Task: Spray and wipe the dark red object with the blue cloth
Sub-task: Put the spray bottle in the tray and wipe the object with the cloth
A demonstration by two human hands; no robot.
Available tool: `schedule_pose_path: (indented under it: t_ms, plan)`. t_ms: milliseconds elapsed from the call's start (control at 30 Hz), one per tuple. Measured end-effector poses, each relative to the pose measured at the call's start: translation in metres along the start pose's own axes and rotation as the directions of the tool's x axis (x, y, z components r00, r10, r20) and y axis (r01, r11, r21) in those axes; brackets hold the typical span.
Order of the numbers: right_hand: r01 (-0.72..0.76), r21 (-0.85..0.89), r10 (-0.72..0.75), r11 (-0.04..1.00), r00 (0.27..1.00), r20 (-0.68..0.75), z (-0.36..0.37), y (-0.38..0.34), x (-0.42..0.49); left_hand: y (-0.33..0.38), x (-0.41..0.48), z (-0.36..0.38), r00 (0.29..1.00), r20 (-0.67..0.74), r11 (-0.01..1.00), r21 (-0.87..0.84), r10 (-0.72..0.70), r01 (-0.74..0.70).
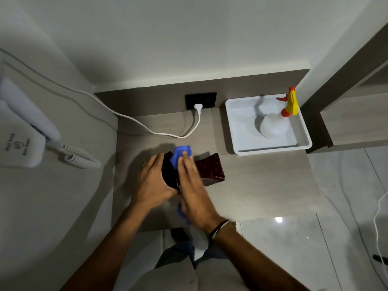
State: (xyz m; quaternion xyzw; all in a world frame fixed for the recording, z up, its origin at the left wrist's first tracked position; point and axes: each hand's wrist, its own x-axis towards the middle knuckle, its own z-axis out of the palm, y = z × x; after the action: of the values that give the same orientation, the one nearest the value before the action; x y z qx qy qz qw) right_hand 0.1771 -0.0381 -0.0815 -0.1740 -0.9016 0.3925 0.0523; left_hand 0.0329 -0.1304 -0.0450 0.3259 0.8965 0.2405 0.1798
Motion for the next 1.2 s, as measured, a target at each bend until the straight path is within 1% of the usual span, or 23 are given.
schedule_pose_path:
  t_ms: [67,100,133,167,200,233,267,333,400,433,467,500,567,600,667,700,800,867,933,1000,1067,1133,1200]
  plan:
    - [0.108,0.017,-0.108,0.994,0.994,-0.011,0.009,-0.008,-0.005,-0.003,-0.001,-0.001,1.0,-0.01,1.0,-0.016,-0.007,0.007]
    - [0.113,-0.008,-0.113,0.994,0.993,-0.03,0.005,0.003,-0.004,-0.006,-0.003,-0.004,1.0,0.0,1.0,-0.006,-0.022,0.022]
    - [0.044,-0.069,-0.046,0.997,0.999,-0.019,-0.001,0.019,-0.005,-0.008,-0.005,-0.006,0.999,0.017,0.999,0.01,-0.036,0.035]
    - [-0.075,-0.139,0.077,0.987,0.997,0.007,-0.01,0.035,-0.007,-0.009,-0.006,-0.006,0.998,0.032,0.999,0.018,-0.051,0.05]
    - [-0.194,-0.163,0.199,0.967,0.98,0.015,-0.018,0.046,-0.008,-0.008,-0.007,-0.007,0.997,0.039,0.998,0.019,-0.064,0.064]
    - [-0.259,-0.129,0.262,0.957,0.965,0.008,-0.021,0.046,-0.009,-0.005,-0.008,-0.007,0.997,0.037,0.998,0.019,-0.068,0.068]
    - [-0.229,-0.047,0.229,0.972,0.973,-0.021,-0.018,0.038,-0.006,-0.002,-0.007,-0.006,0.998,0.025,0.998,0.019,-0.064,0.063]
    - [0.001,0.039,0.002,0.999,0.998,-0.068,0.001,0.006,-0.004,0.002,-0.004,-0.001,0.999,0.014,0.999,0.0,-0.039,0.039]
    - [0.193,-0.012,-0.194,0.981,0.978,-0.084,0.017,-0.009,-0.006,-0.001,-0.004,0.0,0.999,0.003,0.998,-0.047,-0.032,0.032]
    - [0.215,-0.068,-0.22,0.974,0.972,-0.081,0.013,-0.002,-0.003,-0.003,-0.005,-0.002,0.999,0.001,0.998,-0.049,-0.045,0.045]
    - [0.142,-0.118,-0.15,0.983,0.987,-0.064,0.004,0.012,-0.001,-0.007,-0.006,-0.005,0.998,0.006,0.998,-0.037,-0.057,0.057]
    - [0.0,-0.141,-0.005,0.99,0.999,-0.04,-0.006,0.031,-0.003,-0.01,-0.007,-0.007,0.998,0.008,0.998,-0.02,-0.059,0.059]
    - [-0.267,0.017,0.267,0.964,0.962,-0.052,-0.028,0.061,-0.007,-0.01,-0.008,-0.012,0.999,0.003,0.999,-0.013,-0.047,0.047]
    - [-0.343,0.152,0.36,0.927,0.928,-0.095,-0.035,0.069,-0.008,-0.009,-0.008,-0.013,0.999,0.0,0.998,-0.022,-0.051,0.051]
    - [-0.416,0.399,0.509,0.817,0.846,-0.161,-0.038,0.072,-0.007,-0.007,-0.006,-0.016,0.995,-0.012,0.991,-0.093,-0.102,0.1]
    - [-0.442,0.517,0.577,0.733,0.807,-0.128,-0.037,0.071,-0.006,-0.006,-0.006,-0.017,0.991,-0.005,0.981,-0.147,-0.132,0.129]
    - [-0.437,0.819,0.703,0.371,0.709,0.059,-0.035,0.069,0.003,0.002,-0.004,-0.02,0.977,0.01,0.935,-0.288,-0.213,0.207]
    - [-0.397,0.897,0.716,0.196,0.683,0.146,-0.034,0.071,0.006,0.007,0.0,-0.024,0.978,0.03,0.955,-0.211,-0.205,0.207]
    - [-0.382,0.914,0.72,0.141,0.673,0.17,-0.036,0.072,0.008,0.01,0.002,-0.027,0.983,0.119,0.99,-0.002,-0.138,0.139]
    - [-0.385,0.913,0.725,0.137,0.667,0.173,-0.037,0.079,0.013,0.013,0.004,-0.029,0.965,0.254,0.989,0.148,-0.063,0.026]
    - [-0.406,0.891,0.709,0.203,0.689,0.153,-0.04,0.087,0.019,0.014,0.005,-0.026,0.952,0.307,0.962,0.263,-0.007,-0.078]
    - [-0.459,0.813,0.704,0.357,0.705,0.089,-0.044,0.089,0.022,0.013,0.006,-0.02,0.966,0.227,0.911,0.361,0.124,-0.201]
    - [-0.469,0.658,0.663,0.589,0.746,-0.061,-0.047,0.078,0.019,0.012,0.007,-0.016,0.973,0.144,0.924,0.315,0.181,-0.218]
